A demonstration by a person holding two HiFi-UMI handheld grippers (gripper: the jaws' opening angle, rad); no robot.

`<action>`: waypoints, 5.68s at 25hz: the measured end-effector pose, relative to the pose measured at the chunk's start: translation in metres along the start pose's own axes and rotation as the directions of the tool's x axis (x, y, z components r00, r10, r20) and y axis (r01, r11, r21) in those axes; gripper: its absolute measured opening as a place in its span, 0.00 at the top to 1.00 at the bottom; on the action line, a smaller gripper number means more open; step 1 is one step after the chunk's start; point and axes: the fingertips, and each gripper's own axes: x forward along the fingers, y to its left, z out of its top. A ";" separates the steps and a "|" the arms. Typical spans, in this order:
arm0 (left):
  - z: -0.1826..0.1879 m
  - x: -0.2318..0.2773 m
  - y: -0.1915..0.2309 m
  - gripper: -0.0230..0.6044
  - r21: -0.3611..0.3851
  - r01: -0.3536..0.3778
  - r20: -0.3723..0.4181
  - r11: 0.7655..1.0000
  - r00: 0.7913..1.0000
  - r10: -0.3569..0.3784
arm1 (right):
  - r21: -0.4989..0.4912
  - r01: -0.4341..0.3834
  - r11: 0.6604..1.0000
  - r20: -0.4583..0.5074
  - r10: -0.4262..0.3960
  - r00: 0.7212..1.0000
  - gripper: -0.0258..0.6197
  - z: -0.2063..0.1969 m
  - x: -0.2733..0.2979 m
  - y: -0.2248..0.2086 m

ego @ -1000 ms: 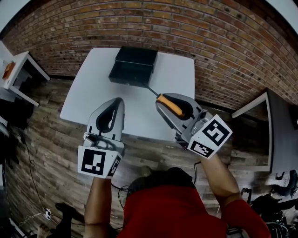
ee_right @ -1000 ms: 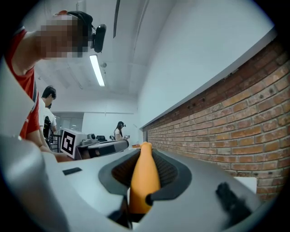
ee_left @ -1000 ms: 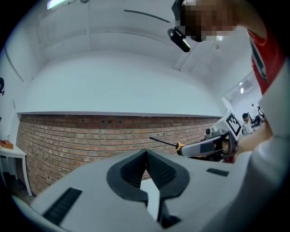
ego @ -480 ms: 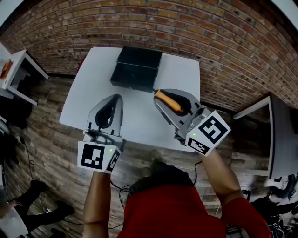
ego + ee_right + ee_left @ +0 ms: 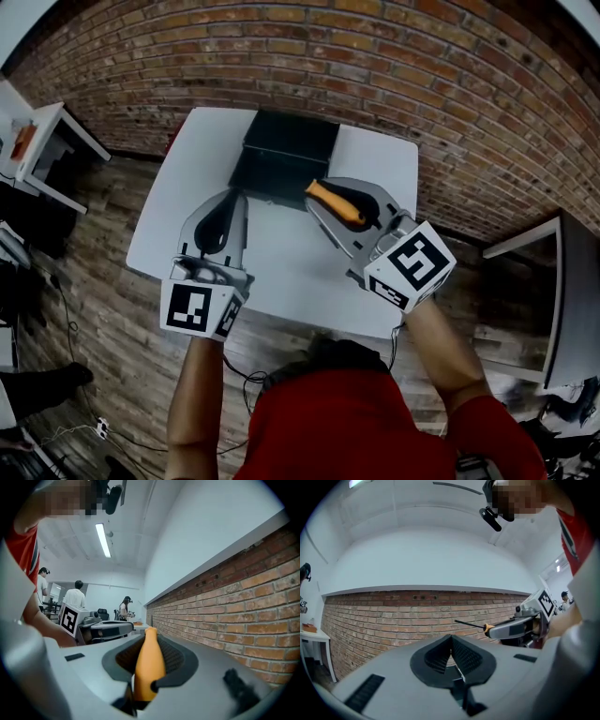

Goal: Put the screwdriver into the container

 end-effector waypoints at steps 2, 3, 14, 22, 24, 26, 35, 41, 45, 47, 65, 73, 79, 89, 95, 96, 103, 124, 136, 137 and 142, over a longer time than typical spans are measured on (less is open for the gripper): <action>-0.004 0.013 0.004 0.94 0.013 -0.004 -0.002 1.000 1.000 0.004 | -0.006 -0.006 1.000 -0.008 0.006 1.000 0.82 -0.003 0.008 -0.011; -0.006 0.019 0.006 0.94 0.021 -0.008 -0.004 1.000 1.000 0.008 | -0.010 -0.008 1.000 -0.013 0.008 1.000 0.82 -0.005 0.011 -0.017; -0.044 0.067 0.022 0.94 0.121 0.030 -0.087 0.992 0.996 -0.020 | -0.012 -0.027 1.000 -0.132 0.025 0.991 0.82 -0.028 0.052 -0.061; -0.065 0.084 0.055 0.94 0.121 0.096 -0.117 0.988 0.990 -0.082 | -0.025 -0.006 1.000 -0.210 0.001 0.978 0.82 -0.050 0.098 -0.067; -0.073 0.090 0.061 0.94 0.121 0.120 -0.131 0.985 0.986 -0.104 | -0.027 0.005 1.000 -0.231 -0.011 0.973 0.82 -0.059 0.107 -0.069; -0.081 0.094 0.069 0.94 0.126 0.138 -0.151 0.982 0.981 -0.119 | -0.031 0.010 0.999 -0.254 -0.018 0.967 0.82 -0.067 0.116 -0.070; -0.114 0.110 0.089 0.94 0.136 0.201 -0.207 0.970 0.963 -0.171 | -0.081 -0.015 0.997 -0.386 -0.018 0.922 0.82 -0.111 0.147 -0.079; -0.141 0.121 0.099 0.94 0.114 0.220 -0.249 0.969 0.950 -0.187 | -0.075 -0.035 0.997 -0.476 -0.005 0.880 0.82 -0.149 0.162 -0.086; -0.156 0.124 0.109 0.94 0.093 0.226 -0.266 0.970 0.944 -0.195 | -0.068 -0.046 0.997 -0.521 0.004 0.853 0.82 -0.173 0.174 -0.090; -0.161 0.128 0.113 0.94 0.089 0.228 -0.264 0.970 0.944 -0.198 | -0.061 -0.050 0.997 -0.543 0.009 0.840 0.82 -0.184 0.180 -0.092; -0.198 0.147 0.131 0.94 0.041 0.257 -0.301 0.965 0.925 -0.234 | -0.056 -0.104 0.993 -0.724 0.031 0.689 0.82 -0.254 0.212 -0.096; -0.213 0.150 0.134 0.94 0.037 0.267 -0.327 0.963 0.914 -0.240 | -0.049 -0.137 0.989 -0.784 0.047 0.619 0.82 -0.276 0.217 -0.096; -0.215 0.149 0.137 0.94 0.026 0.264 -0.326 0.964 0.914 -0.242 | -0.035 -0.147 0.989 -0.824 0.055 0.565 0.82 -0.289 0.220 -0.093; -0.219 0.144 0.139 0.94 0.005 0.253 -0.323 0.967 0.916 -0.238 | -0.003 -0.165 0.986 -0.867 0.080 0.491 0.82 -0.310 0.221 -0.091; -0.218 0.140 0.142 0.94 0.005 0.256 -0.329 0.967 0.913 -0.240 | 0.041 -0.152 0.988 -0.876 0.109 0.471 0.82 -0.318 0.222 -0.092; -0.218 0.139 0.142 0.94 0.005 0.256 -0.330 0.967 0.913 -0.240 | 0.048 -0.151 0.987 -0.875 0.115 0.471 0.82 -0.318 0.223 -0.092; -0.219 0.136 0.142 0.94 0.003 0.255 -0.331 0.967 0.913 -0.240 | 0.108 -0.140 0.984 -0.863 0.163 0.478 0.81 -0.316 0.220 -0.085; -0.206 0.138 0.125 0.94 0.005 0.270 -0.317 0.963 0.914 -0.255 | 0.086 -0.114 0.990 -0.735 0.140 0.663 0.78 -0.252 0.207 -0.093; -0.150 0.131 0.098 0.94 -0.032 0.242 -0.210 0.970 0.947 -0.243 | 0.034 -0.063 0.997 -0.430 0.072 0.900 0.87 -0.138 0.179 -0.093; -0.144 0.131 0.094 0.94 -0.039 0.241 -0.197 0.970 0.950 -0.244 | 0.029 -0.065 0.997 -0.401 0.071 0.913 0.87 -0.129 0.176 -0.091; -0.116 0.125 0.077 0.94 -0.070 0.241 -0.160 0.968 0.955 -0.250 | -0.022 -0.081 0.997 -0.274 0.072 0.959 0.89 -0.085 0.159 -0.080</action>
